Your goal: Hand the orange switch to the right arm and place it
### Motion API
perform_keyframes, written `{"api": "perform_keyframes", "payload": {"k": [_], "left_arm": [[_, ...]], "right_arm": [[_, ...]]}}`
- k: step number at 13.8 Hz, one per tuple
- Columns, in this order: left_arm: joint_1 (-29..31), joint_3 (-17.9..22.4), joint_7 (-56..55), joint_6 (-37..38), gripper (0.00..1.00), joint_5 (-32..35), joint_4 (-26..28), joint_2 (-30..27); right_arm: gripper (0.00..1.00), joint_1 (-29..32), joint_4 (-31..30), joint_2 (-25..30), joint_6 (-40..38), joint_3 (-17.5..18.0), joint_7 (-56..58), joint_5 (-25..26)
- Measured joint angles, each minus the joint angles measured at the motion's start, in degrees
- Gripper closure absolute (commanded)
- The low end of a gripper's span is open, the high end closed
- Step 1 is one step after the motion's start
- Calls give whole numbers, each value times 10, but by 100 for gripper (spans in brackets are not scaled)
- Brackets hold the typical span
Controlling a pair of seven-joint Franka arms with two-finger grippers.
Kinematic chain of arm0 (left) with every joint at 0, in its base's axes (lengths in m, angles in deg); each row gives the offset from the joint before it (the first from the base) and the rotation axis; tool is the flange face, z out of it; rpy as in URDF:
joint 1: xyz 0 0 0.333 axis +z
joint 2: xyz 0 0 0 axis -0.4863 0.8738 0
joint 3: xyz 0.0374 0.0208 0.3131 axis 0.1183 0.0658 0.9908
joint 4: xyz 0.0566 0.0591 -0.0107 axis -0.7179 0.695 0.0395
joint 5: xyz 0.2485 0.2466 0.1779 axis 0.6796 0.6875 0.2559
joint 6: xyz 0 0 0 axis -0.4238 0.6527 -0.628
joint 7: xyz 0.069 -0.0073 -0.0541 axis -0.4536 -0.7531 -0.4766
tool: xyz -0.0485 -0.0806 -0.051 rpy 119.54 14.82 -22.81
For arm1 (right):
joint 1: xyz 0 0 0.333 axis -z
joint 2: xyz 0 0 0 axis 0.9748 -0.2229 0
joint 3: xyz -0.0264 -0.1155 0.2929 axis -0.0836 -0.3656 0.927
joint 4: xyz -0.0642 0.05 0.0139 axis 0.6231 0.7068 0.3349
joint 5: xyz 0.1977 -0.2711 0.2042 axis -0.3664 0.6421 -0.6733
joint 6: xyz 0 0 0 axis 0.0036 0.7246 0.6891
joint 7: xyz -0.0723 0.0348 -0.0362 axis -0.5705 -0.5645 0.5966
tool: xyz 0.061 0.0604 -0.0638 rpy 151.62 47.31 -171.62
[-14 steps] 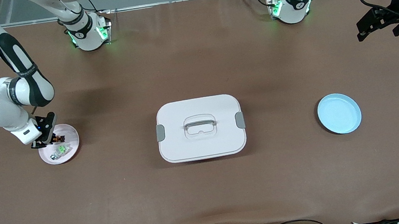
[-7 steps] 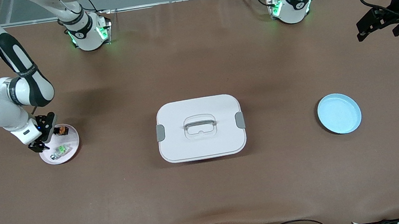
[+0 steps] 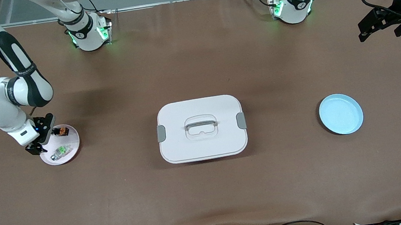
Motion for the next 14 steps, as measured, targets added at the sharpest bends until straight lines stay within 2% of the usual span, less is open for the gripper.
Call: {"api": "perform_keyframes", "payload": {"k": [4, 7, 14], "left_arm": [[0, 0, 0, 0, 0, 0, 0, 0], [0, 0, 0, 0, 0, 0, 0, 0], [0, 0, 0, 0, 0, 0, 1, 2]], "right_arm": [[0, 0, 2, 27, -3, 0, -36, 0], [0, 0, 4, 54, -45, 1, -111, 0], [0, -4, 15, 107, -155, 9, -449, 0]]}}
